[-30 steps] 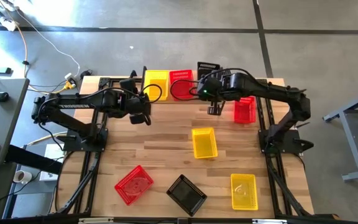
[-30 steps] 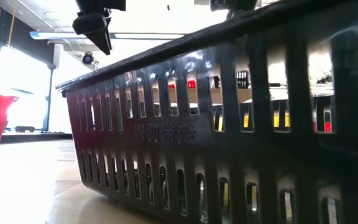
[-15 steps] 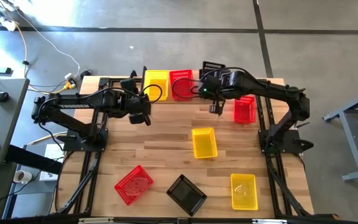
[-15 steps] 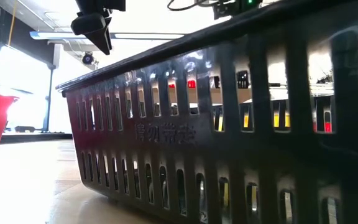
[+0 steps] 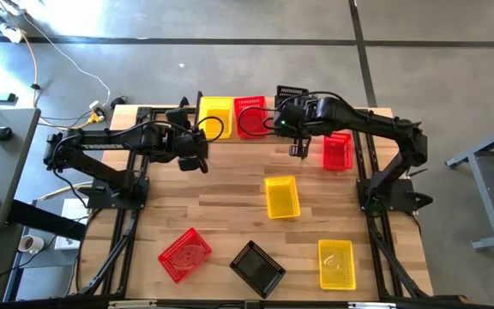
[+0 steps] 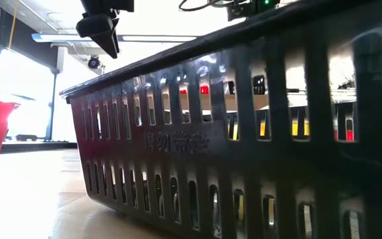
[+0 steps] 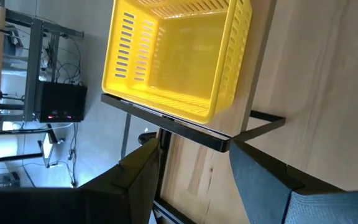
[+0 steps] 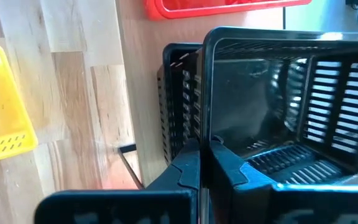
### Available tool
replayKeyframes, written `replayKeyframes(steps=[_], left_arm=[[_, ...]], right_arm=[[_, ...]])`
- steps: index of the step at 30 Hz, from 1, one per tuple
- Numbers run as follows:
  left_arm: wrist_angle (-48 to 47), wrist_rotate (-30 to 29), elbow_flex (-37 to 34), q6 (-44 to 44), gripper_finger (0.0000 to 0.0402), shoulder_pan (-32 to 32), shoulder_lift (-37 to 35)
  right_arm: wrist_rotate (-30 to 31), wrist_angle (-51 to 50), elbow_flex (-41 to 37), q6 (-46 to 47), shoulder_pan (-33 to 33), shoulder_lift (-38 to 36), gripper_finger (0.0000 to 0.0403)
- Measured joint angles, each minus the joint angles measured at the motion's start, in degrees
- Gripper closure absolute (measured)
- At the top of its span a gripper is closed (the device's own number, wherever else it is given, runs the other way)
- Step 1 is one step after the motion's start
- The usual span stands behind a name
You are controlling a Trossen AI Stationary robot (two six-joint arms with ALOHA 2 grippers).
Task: Stack baskets on shelf by color
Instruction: Stack the top black bin on the black bin on the shelf
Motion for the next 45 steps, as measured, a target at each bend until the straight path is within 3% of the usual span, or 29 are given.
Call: replayKeyframes(steps=[10, 22, 35, 41, 45], left_arm=[[-0.02, 0.02, 0.00, 0.00, 0.0218, 0.00, 0.00], [-0.04, 0.02, 0.00, 0.00, 0.0218, 0.00, 0.00], [-0.03, 0.04, -0.02, 0.02, 0.0218, 0.00, 0.00], [-0.04, 0.04, -0.02, 0.00, 0.0218, 0.00, 0.00], [-0.03, 0.04, 0.00, 0.00, 0.0218, 0.00, 0.00]], right_arm=[[0.00, 0.25, -0.02, 0.11, -0.77, 0.00, 0.0400], [0.03, 1.62, -0.02, 0.01, -1.48, 0.00, 0.0330], [0.03, 1.80, -0.02, 1.94, 0.59, -0.11, 0.0327], [-4.45, 1.95, -0.02, 5.13, 0.23, -0.17, 0.0329], [-4.29, 1.97, -0.02, 6.27, 0.17, -0.17, 0.0330]])
